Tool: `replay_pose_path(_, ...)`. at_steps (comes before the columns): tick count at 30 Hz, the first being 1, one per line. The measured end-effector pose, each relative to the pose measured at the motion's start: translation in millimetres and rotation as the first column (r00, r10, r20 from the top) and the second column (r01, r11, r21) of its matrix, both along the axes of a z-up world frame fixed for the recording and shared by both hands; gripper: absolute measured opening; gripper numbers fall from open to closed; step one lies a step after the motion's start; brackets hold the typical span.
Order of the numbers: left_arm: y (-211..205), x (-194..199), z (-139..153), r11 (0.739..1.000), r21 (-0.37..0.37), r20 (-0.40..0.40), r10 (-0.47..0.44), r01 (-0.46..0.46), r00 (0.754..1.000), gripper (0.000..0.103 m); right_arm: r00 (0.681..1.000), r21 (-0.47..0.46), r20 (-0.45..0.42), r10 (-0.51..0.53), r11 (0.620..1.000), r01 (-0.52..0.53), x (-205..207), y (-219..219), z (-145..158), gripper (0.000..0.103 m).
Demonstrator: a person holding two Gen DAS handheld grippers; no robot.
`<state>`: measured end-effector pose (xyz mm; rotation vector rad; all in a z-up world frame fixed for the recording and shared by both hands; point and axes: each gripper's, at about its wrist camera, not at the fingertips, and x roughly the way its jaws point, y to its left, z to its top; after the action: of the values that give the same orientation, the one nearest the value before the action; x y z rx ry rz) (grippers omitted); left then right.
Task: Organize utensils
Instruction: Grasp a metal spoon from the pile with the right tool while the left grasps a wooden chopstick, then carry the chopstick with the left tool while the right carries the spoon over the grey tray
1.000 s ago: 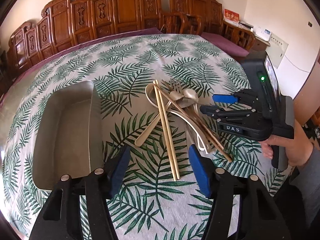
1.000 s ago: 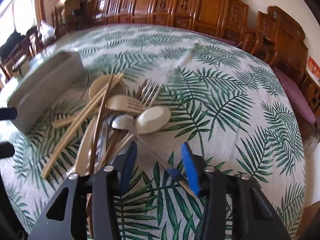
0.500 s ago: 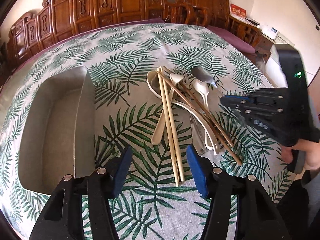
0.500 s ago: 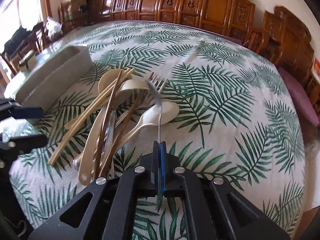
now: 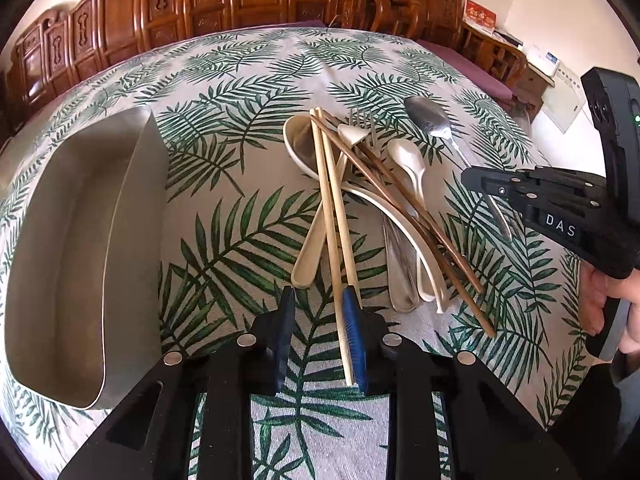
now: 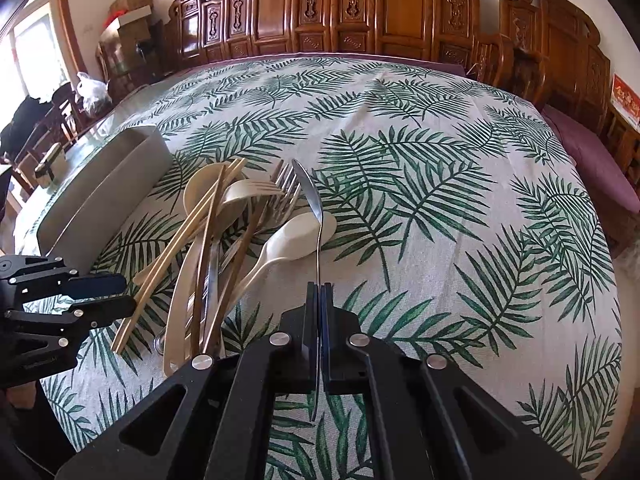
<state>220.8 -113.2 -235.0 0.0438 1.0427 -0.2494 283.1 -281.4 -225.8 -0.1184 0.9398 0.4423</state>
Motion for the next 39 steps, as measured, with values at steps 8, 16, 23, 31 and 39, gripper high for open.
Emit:
replay_pose_path(8,-8.1,-2.4,-3.5,0.999,0.044,-0.01,-0.014,0.014,1.0,0.014,1.0,-0.01,0.01,-0.011,1.0,0.011,-1.1,0.3,1.6,0.002)
replay_pose_path(16,0.2,-10.8,12.5,1.0,0.03,0.023,-0.004,0.003,1.0,0.004,0.999,0.062,-0.007,-0.048,0.997,0.048,-9.5,-0.6,10.7,0.002)
replay_pose_path(23,19.5,-16.1,42.5,1.0,0.019,0.083,0.016,-0.018,0.996,0.004,0.998,0.09,0.027,-0.049,0.995,0.046,-27.7,14.1,31.4,0.002)
replay_pose_path(31,54.4,-22.7,71.2,0.999,0.012,0.125,0.033,-0.034,0.992,0.004,0.999,0.126,0.033,-0.044,0.991,0.039,-45.6,37.9,48.4,0.002)
replay_pose_path(39,102.3,-21.7,76.1,0.996,-0.011,0.104,0.084,-0.084,0.991,0.004,0.999,0.125,0.037,-0.009,0.992,0.004,-51.2,75.1,65.0,0.002)
